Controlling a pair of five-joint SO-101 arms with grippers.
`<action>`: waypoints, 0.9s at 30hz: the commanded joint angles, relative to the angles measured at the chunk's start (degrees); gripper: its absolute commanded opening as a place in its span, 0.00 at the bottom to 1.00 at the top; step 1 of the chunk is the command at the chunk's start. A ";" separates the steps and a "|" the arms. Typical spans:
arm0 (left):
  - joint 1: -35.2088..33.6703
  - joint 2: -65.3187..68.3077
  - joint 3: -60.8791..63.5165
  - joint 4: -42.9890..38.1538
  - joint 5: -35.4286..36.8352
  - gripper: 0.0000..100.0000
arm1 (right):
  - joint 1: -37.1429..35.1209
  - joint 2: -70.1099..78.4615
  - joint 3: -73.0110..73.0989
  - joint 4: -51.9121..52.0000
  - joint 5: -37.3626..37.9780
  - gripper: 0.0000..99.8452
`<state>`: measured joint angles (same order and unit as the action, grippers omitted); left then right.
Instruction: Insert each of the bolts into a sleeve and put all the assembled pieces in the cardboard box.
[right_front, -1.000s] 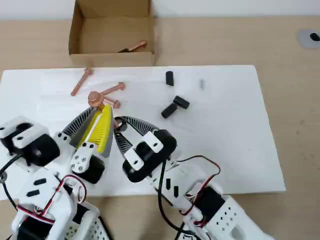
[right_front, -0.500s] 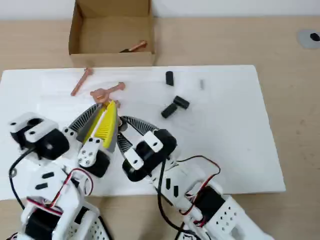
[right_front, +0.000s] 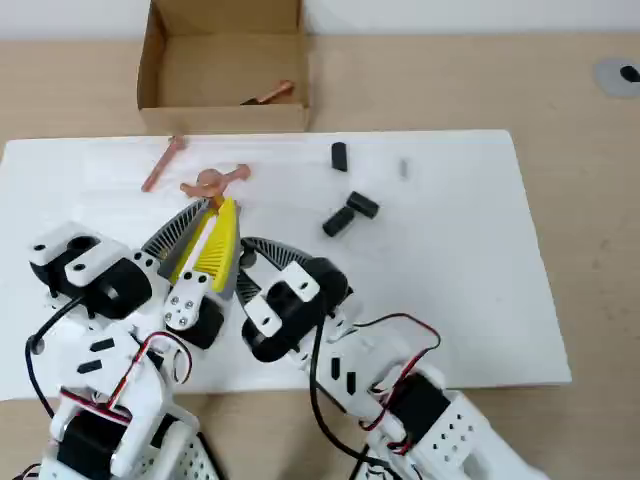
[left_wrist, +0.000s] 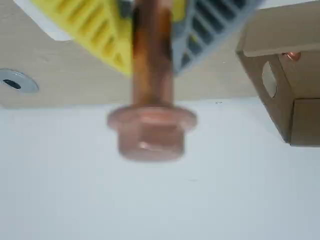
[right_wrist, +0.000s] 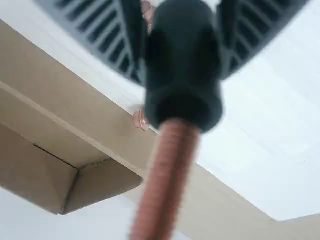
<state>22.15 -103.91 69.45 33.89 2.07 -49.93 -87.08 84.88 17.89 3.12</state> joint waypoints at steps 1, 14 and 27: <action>0.26 -0.48 -1.41 2.02 -0.09 0.00 | 0.57 -1.45 -3.03 -0.18 -0.62 0.01; 3.96 -0.48 -6.42 14.59 6.86 0.00 | 3.30 -1.19 -4.88 -0.18 -0.62 0.01; 4.04 -0.48 -6.33 14.42 6.07 0.00 | 2.86 -1.54 -4.79 0.09 -0.70 0.01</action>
<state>24.62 -104.35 65.32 48.04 8.04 -47.30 -87.08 84.97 18.24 3.12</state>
